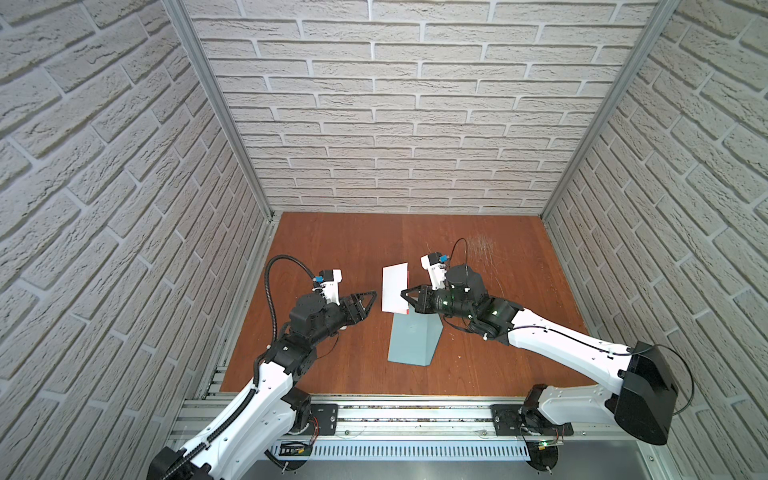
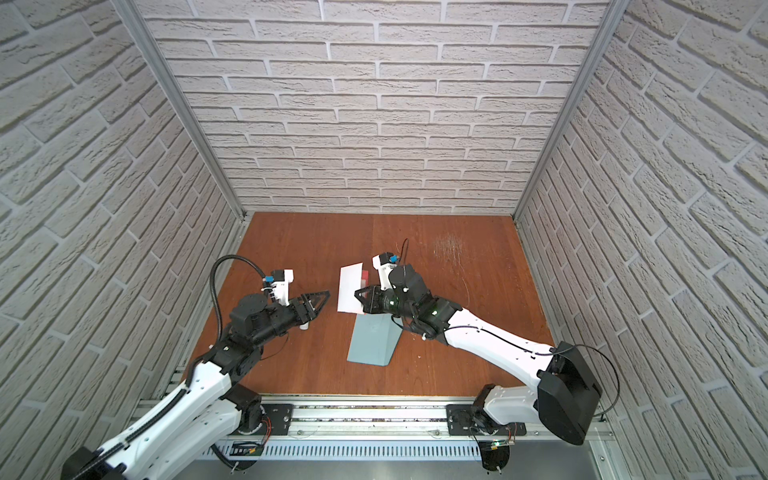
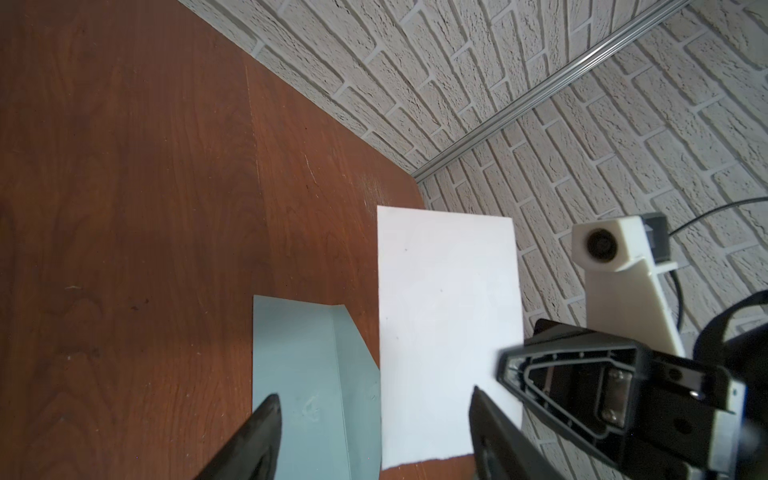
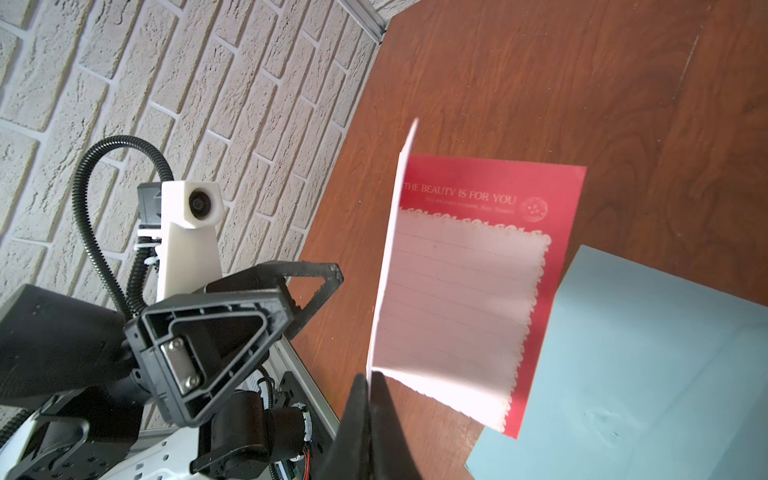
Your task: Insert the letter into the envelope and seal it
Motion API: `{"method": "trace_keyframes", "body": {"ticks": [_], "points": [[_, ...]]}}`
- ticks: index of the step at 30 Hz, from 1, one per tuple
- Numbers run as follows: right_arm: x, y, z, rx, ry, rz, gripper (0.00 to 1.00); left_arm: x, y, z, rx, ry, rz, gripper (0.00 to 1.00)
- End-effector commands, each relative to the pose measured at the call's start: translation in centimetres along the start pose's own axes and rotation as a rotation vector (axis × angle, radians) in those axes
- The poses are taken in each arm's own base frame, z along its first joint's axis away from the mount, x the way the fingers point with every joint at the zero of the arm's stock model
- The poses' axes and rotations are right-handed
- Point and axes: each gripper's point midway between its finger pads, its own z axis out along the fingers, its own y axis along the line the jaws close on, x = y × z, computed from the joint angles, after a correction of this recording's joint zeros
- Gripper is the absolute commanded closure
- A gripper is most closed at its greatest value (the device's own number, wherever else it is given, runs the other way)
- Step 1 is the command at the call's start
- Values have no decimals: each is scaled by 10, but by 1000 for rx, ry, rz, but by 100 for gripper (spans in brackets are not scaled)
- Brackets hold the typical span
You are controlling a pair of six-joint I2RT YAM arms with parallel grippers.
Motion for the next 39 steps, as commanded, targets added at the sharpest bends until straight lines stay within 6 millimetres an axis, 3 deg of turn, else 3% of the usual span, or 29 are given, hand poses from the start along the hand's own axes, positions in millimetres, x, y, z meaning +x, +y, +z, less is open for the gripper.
{"method": "trace_keyframes", "body": {"ticks": [1,8,21,39], "points": [[-4,1,-10,-31,-15,-2,94,-14,-22,7,134,-43,14,29],[-5,4,-14,-68,-5,-13,94,-15,-19,21,149,-35,2,30],[-5,20,-13,-146,15,-26,94,-19,-32,46,259,7,-68,32],[-4,30,-8,-217,39,-18,94,-26,-53,43,357,-13,-74,38]]}}
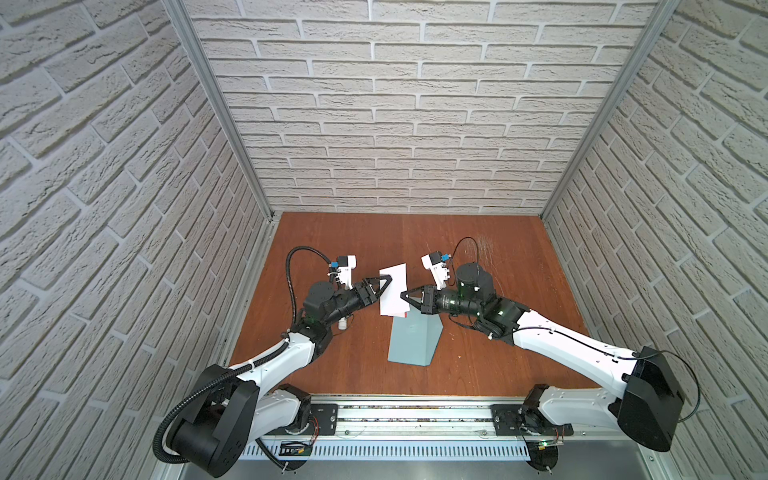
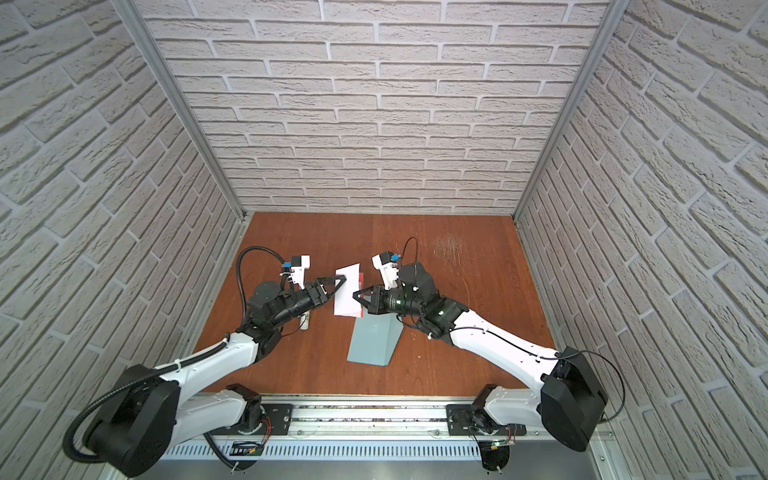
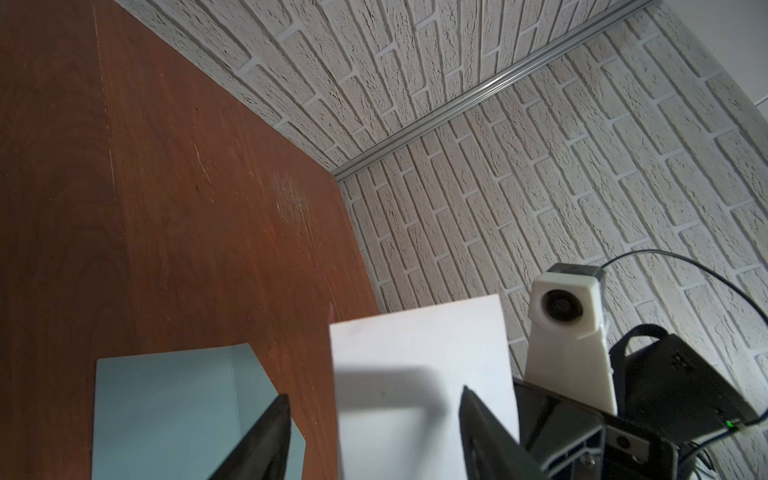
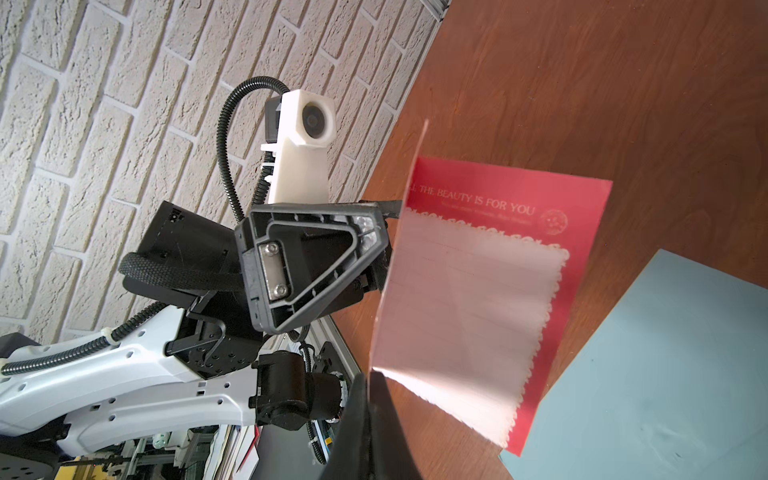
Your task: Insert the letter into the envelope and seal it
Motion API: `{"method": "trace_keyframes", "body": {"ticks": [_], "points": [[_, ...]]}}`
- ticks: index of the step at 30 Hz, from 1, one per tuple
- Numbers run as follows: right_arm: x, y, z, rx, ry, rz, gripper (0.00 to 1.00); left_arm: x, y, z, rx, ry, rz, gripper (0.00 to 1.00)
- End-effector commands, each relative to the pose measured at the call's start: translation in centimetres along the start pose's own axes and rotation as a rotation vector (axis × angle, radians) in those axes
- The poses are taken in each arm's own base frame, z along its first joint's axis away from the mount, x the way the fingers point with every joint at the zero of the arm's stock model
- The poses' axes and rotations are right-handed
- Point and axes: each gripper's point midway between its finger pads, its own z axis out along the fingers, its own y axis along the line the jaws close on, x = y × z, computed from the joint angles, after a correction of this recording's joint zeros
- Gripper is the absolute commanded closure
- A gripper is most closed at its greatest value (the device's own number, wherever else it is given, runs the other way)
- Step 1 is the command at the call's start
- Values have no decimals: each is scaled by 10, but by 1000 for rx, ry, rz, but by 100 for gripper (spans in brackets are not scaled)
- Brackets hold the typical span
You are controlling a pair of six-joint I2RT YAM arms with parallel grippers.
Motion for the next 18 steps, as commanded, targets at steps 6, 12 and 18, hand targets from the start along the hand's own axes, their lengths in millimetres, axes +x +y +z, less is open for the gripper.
{"method": "trace_keyframes", "body": {"ticks": [6,12,18], "points": [[-5,4,2,-41,-20,1,94,-12,-32,-1,104,-31,62,46],[-4,-2,3,-29,-17,7,94,-12,-33,-2,99,-30,71,53],[-2,-6,4,-18,-12,11,94,-16,-35,-3,96,-41,76,59]]}}
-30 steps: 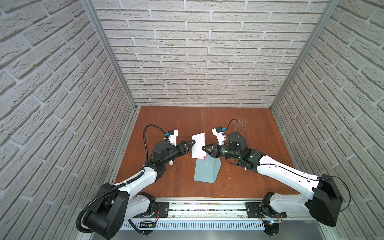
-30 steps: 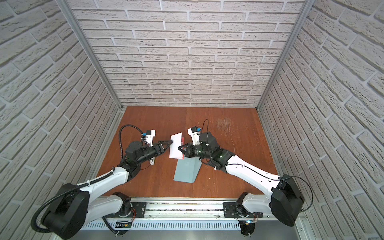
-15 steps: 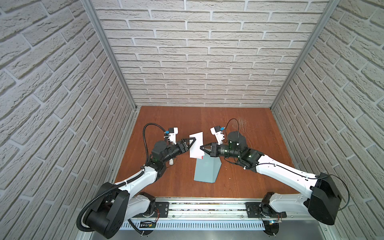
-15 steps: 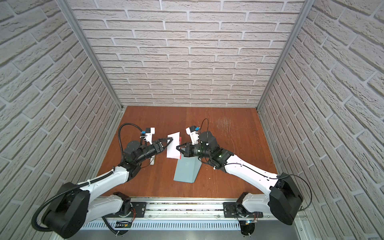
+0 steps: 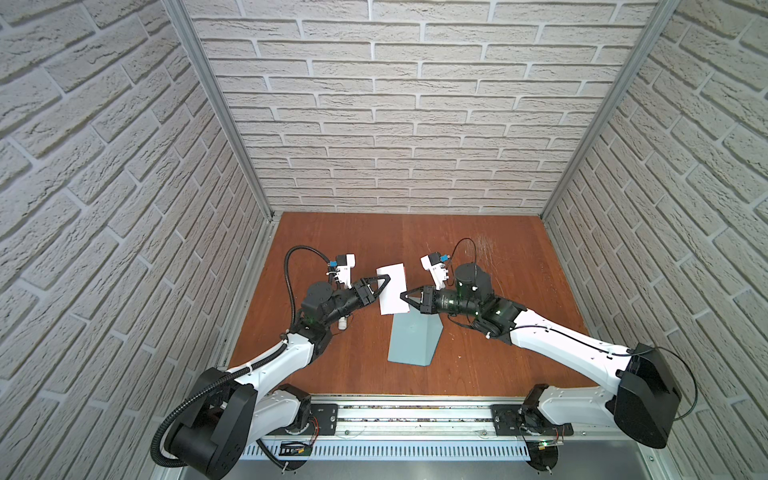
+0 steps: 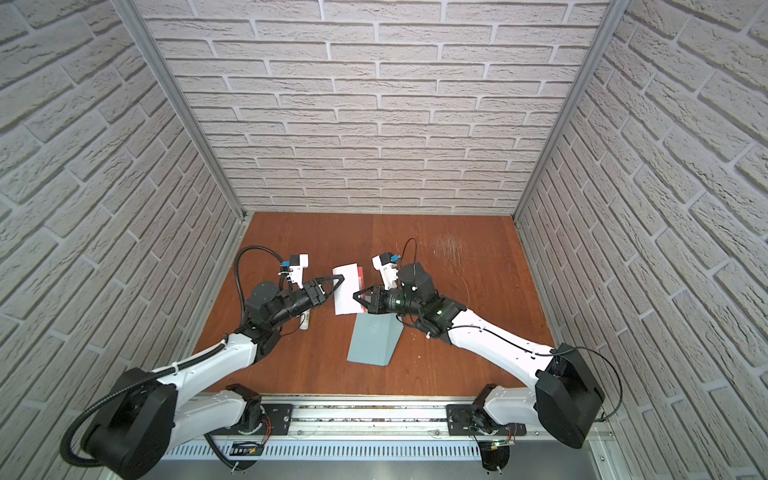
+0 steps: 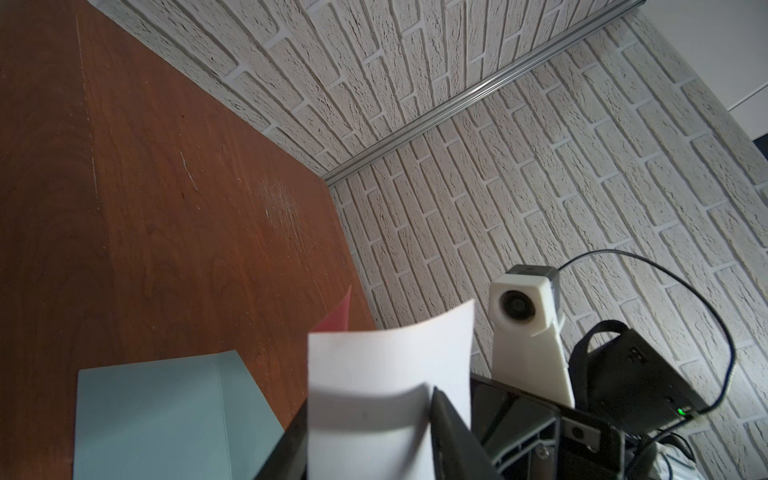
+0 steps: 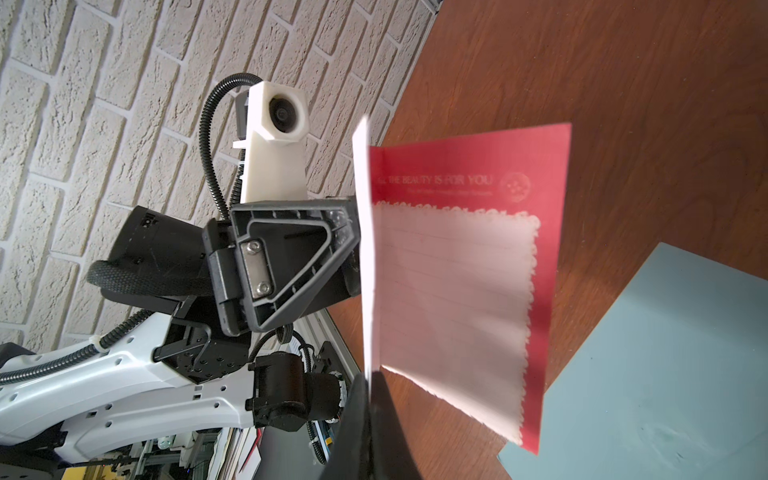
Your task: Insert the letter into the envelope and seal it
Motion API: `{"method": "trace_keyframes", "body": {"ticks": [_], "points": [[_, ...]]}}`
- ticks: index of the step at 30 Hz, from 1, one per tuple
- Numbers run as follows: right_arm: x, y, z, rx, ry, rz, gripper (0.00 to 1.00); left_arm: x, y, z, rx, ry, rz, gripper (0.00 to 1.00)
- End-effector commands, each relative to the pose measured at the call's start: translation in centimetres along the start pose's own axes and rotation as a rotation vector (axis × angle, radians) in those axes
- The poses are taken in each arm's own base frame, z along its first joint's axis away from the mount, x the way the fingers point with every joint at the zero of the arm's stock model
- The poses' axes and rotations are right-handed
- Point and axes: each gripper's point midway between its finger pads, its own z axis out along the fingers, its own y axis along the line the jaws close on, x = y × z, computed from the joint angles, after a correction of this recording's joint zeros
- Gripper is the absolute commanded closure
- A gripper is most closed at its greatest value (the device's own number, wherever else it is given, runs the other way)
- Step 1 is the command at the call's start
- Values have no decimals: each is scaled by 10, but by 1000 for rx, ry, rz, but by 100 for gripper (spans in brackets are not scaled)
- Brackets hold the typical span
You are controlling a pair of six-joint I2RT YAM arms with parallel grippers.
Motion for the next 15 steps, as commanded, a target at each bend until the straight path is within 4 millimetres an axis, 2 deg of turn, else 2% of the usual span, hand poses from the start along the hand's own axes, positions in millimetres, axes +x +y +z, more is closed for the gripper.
{"method": "trace_keyframes", "body": {"ticks": [1,9,15], "points": [[-5,1,0,-20,-19,-11,94,-13,-26,1,69,-31,69,59],[-5,-2,-1,-14,-20,-4,94,-13,-24,0,58,-29,67,62],[-6,-3,-3,-9,-22,-1,94,-13,-25,-3,47,-30,74,59]]}}
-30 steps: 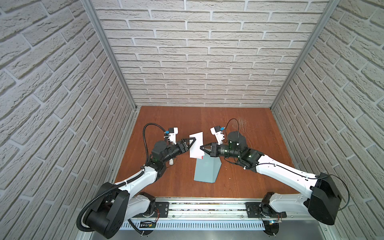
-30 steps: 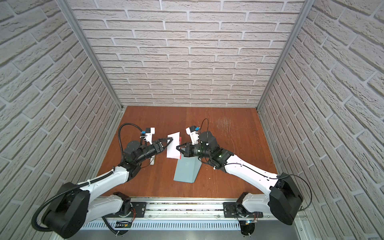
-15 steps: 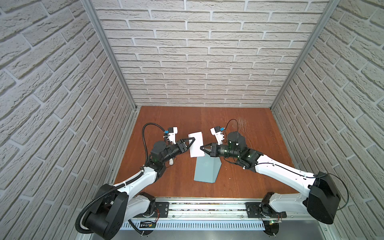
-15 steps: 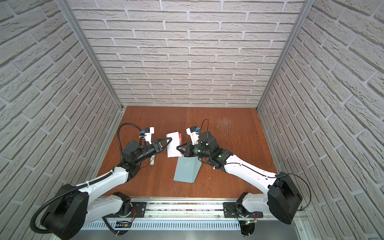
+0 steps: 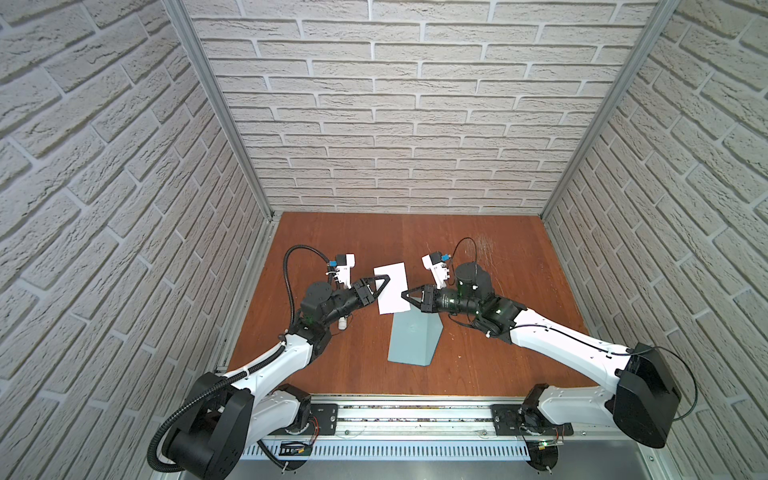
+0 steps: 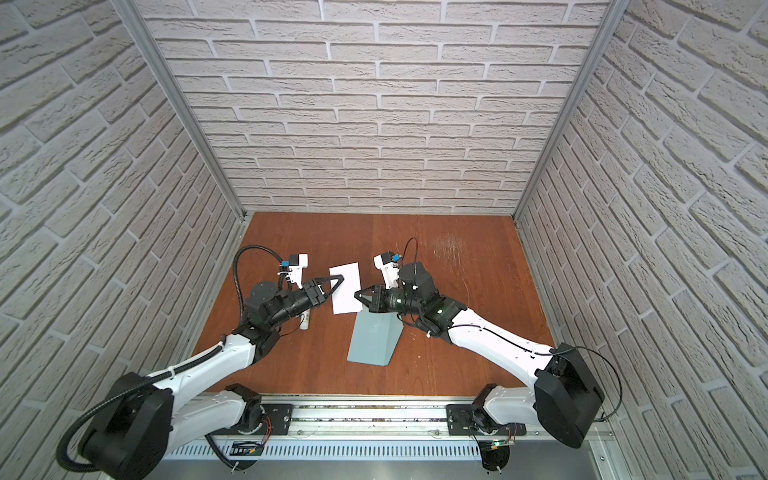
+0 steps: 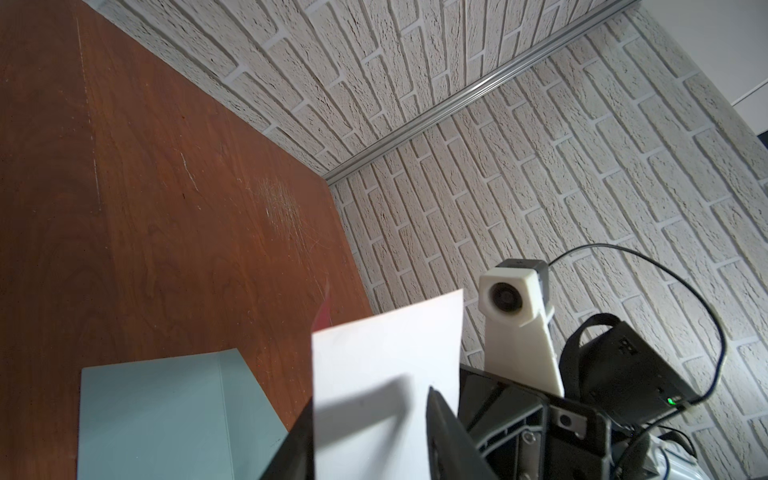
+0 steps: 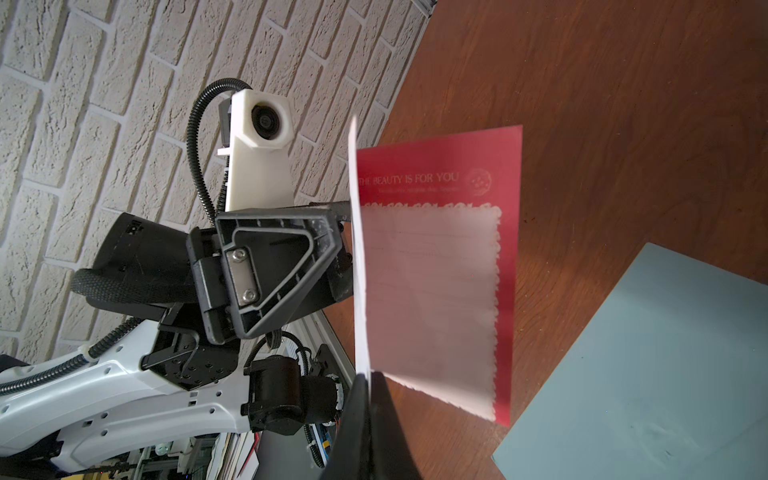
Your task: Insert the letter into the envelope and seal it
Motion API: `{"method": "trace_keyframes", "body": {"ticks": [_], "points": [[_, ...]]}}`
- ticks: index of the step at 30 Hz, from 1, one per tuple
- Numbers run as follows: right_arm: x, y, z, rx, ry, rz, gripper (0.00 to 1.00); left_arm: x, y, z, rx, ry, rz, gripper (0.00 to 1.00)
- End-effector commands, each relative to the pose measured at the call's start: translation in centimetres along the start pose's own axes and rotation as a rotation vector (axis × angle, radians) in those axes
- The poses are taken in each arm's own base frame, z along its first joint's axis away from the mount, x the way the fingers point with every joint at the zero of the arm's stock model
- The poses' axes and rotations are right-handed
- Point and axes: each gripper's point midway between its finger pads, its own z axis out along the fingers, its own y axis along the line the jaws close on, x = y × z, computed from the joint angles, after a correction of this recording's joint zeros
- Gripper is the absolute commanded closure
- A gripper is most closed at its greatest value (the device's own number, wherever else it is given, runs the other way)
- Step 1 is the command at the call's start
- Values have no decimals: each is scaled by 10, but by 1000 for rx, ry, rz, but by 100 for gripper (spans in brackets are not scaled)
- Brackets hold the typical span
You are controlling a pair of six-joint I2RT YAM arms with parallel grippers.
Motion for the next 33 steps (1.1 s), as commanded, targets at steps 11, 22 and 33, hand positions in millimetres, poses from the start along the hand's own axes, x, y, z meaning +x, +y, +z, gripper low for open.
{"method": "trace_keyframes", "body": {"ticks": [11,22,33], "points": [[-1,0,-1,-19,-7,-5,94,-13,-23,-1,58,-29,68,86],[-1,-12,-22,40,-36,-35,41,-9,-24,-3,61,-15,65,100],[1,-16,-10,1,-8,-28,33,1,-36,2,131,22,49,95]]}}
